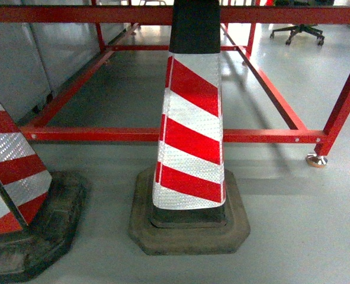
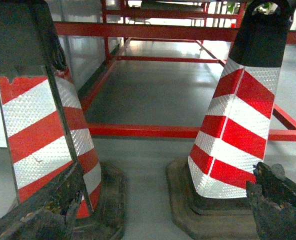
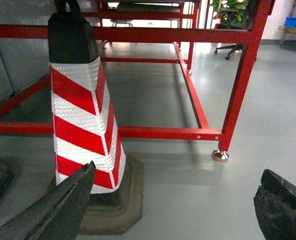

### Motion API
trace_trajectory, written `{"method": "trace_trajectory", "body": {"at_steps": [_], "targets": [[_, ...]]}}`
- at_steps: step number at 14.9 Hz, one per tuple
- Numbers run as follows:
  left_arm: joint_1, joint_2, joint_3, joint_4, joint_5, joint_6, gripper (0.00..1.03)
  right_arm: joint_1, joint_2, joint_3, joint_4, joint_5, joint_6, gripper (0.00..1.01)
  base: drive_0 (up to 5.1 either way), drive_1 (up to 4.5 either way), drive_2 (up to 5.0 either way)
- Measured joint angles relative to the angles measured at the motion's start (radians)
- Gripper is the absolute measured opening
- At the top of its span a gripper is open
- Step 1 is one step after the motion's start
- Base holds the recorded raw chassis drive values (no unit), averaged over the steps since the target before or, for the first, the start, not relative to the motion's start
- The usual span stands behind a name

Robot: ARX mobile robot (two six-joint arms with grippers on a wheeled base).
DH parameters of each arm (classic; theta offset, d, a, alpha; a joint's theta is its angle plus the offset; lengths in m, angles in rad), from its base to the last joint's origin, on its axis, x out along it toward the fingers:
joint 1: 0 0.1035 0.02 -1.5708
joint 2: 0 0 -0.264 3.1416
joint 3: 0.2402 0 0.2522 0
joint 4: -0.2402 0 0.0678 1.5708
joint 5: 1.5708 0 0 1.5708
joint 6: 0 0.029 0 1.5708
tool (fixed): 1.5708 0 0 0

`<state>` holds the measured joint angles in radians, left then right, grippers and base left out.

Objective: Sort blue parts and orange caps into right shelf containers

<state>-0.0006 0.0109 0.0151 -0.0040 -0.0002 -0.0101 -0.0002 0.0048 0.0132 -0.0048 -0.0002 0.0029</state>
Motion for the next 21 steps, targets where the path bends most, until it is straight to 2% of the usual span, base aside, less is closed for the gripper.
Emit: {"method": "trace_trajectory", "body": {"at_steps": [21], "targets": [[0.000, 0.000, 0.000, -0.004, 0.000, 0.000, 0.98, 0.000, 0.000, 0.000, -0.002, 0.000, 0.000, 0.98, 0.0, 0.00, 0.0]]}}
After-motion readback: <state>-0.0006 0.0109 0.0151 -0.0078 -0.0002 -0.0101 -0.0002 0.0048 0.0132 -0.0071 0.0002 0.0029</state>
